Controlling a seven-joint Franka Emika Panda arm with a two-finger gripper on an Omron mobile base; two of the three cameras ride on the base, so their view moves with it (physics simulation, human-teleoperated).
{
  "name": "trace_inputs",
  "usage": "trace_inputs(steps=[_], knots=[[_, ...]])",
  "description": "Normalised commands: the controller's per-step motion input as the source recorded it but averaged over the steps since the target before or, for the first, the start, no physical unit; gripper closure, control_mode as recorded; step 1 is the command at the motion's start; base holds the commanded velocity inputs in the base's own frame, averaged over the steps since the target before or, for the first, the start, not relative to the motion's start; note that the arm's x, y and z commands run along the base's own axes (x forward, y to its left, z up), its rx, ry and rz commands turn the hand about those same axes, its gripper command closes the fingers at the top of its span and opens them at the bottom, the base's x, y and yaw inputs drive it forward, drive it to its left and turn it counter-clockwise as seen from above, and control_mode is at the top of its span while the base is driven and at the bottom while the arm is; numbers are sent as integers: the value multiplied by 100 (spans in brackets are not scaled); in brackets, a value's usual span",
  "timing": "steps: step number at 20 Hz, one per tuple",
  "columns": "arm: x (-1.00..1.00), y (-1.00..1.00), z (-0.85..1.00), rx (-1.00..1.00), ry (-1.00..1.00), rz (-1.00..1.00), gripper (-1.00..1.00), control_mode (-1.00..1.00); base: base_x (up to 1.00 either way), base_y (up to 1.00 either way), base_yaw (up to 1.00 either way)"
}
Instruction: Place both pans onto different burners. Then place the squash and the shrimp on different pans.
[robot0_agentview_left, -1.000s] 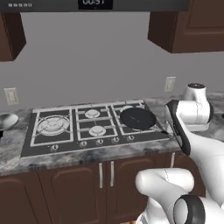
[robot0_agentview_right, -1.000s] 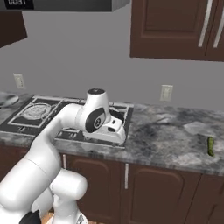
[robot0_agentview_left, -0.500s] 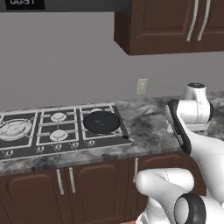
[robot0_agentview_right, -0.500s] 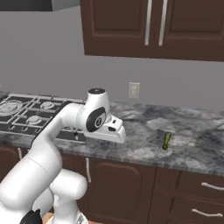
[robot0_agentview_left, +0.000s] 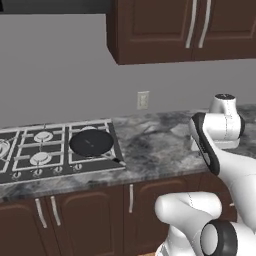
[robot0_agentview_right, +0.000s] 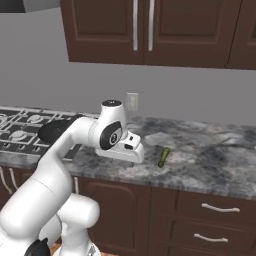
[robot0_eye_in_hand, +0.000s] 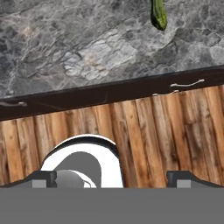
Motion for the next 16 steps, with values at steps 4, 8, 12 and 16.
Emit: trace_inputs(steps=[4,8,12,16], knots=[[0,0,0,0,0,0,-100,100,30,-24,-8],[0,0,0,0,0,0,-100,100,38,-38,-7],[0,0,0,0,0,0,-100,100,29,-48,-1],[0,0,0,0,0,0,-100,100,17,-57,0]])
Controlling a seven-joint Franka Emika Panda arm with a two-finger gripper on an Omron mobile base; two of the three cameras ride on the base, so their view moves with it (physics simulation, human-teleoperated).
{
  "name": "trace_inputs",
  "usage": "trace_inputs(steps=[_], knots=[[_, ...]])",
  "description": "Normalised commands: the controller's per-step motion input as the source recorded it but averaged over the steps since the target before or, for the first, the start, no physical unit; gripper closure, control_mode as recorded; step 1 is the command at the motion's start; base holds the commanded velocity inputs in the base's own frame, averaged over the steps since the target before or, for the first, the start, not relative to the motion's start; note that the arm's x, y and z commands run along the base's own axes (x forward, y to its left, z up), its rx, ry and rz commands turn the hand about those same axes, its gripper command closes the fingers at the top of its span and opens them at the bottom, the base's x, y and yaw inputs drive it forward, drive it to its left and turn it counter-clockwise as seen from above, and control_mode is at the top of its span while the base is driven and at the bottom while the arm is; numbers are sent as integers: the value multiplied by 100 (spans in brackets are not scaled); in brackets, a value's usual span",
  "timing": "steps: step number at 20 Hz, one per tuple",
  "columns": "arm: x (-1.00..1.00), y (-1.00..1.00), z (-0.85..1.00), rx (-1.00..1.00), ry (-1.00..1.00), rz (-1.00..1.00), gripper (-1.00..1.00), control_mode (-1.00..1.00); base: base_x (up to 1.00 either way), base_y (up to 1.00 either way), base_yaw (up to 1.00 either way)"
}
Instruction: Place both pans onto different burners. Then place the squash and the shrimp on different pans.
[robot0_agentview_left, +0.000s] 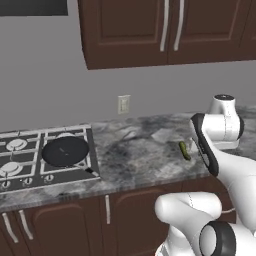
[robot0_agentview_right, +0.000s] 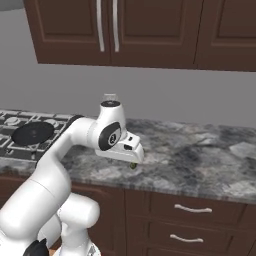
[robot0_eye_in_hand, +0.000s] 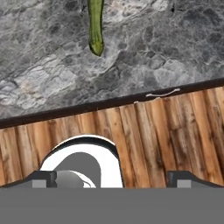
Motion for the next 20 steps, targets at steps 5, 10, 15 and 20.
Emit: trace_inputs(steps=[5,10,15,20], knots=[[0,0,0,0,0,0,-100,100,27,-36,0],[0,0,0,0,0,0,-100,100,36,-16,0],[0,0,0,0,0,0,-100,100,38,0,0],[0,0,0,0,0,0,-100,100,36,0,0]])
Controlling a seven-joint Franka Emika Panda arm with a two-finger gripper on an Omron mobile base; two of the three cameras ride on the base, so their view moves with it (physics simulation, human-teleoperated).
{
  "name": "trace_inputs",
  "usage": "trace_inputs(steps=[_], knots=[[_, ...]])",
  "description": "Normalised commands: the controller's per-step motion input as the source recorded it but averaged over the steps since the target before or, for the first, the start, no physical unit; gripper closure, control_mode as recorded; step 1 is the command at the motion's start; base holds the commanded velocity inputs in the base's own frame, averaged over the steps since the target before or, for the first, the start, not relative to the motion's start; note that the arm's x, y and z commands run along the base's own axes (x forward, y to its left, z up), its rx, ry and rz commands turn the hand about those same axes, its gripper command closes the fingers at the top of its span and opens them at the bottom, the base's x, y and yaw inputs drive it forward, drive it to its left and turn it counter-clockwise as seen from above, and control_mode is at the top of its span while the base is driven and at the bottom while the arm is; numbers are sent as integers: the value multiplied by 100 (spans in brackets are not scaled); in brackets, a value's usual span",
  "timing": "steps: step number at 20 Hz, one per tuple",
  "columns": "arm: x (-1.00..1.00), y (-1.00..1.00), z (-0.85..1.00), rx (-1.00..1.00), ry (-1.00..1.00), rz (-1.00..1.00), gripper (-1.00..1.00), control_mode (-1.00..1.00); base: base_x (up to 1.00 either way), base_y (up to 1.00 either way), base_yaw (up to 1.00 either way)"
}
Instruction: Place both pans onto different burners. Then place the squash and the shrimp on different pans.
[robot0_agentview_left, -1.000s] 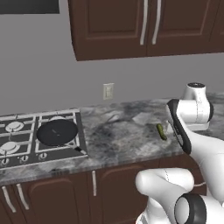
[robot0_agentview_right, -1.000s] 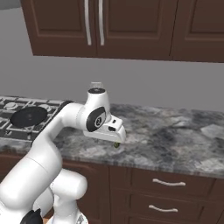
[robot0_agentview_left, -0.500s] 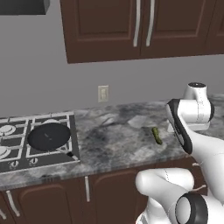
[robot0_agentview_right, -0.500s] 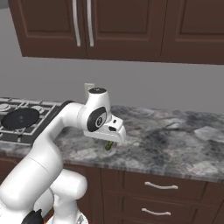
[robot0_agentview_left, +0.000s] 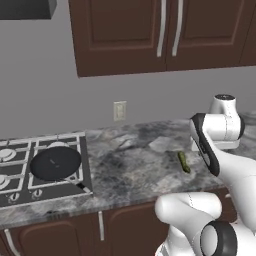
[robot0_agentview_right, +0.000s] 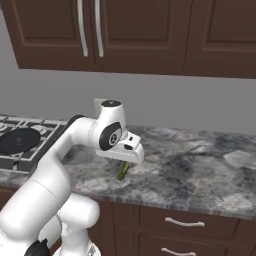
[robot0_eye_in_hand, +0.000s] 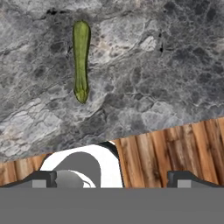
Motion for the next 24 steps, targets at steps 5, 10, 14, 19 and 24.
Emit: trace_inputs(steps=[5,10,14,19,24], knots=[[0,0,0,0,0,0,-100,100,37,0,0],[33,0,-4,0,-2,0,-100,-100,8,0,0],[49,8,-35,0,-2,0,-100,-100,0,0,0],[19,24,-49,0,-1,0,-100,-100,0,0,0],[13,14,-46,0,-1,0,-100,-100,0,0,0]])
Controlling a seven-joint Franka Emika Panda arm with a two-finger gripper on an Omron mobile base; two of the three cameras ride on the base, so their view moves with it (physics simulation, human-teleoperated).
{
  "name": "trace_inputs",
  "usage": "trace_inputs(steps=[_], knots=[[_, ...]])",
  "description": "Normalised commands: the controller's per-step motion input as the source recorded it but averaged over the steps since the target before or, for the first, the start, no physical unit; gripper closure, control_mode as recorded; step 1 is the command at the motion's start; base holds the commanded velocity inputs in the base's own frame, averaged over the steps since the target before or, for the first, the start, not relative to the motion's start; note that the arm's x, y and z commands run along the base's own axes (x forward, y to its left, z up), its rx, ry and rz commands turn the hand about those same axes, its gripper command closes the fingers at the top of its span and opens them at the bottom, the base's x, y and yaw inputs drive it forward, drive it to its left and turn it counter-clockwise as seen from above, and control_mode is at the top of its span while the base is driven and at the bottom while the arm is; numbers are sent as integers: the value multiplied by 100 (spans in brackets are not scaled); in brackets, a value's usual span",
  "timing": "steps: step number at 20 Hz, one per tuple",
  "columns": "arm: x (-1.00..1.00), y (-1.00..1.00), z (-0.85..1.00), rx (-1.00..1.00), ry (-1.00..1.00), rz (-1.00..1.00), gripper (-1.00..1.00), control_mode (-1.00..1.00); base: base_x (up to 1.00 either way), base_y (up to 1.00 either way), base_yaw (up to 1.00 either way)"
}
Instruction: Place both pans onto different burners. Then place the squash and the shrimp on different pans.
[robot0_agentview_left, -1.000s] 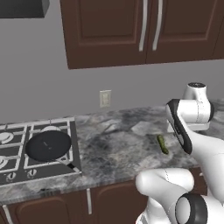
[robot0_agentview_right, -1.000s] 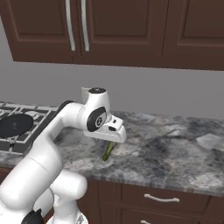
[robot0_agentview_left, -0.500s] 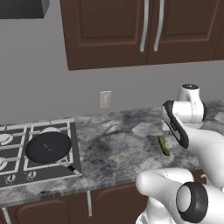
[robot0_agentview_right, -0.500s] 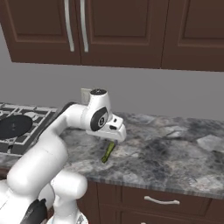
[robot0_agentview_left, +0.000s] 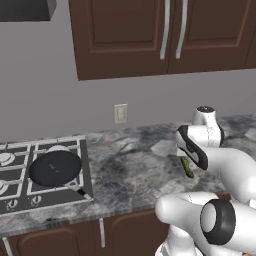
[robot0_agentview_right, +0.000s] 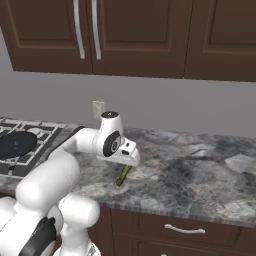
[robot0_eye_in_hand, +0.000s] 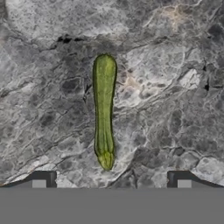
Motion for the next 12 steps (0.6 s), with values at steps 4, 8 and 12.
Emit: trace_inputs(steps=[4,8,12], knots=[[19,0,-38,0,-2,0,-100,-100,0,0,0],[15,0,-33,0,-1,0,-100,-100,0,0,0],[11,0,-24,0,-1,0,-100,-100,0,0,0]])
